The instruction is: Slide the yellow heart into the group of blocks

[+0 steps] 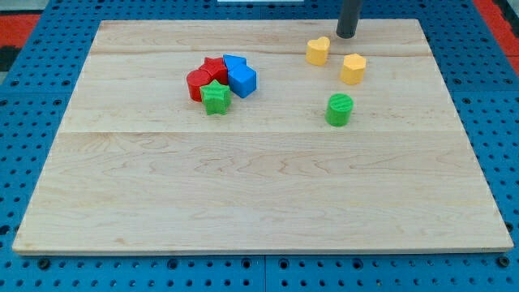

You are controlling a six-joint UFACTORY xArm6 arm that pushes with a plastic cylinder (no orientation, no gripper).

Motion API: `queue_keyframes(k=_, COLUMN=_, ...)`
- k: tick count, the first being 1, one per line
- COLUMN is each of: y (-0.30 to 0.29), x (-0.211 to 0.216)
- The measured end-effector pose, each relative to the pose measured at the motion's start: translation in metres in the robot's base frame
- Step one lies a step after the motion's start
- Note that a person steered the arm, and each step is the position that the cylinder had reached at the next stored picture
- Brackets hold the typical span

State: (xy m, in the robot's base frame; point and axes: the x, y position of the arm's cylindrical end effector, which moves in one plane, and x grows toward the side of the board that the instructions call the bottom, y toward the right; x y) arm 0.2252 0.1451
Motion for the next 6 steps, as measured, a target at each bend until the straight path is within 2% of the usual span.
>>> queue_keyframes(k=1, y=0.0, x=0.004)
queue_keyframes(k=6, y=-0.09, x=0.084)
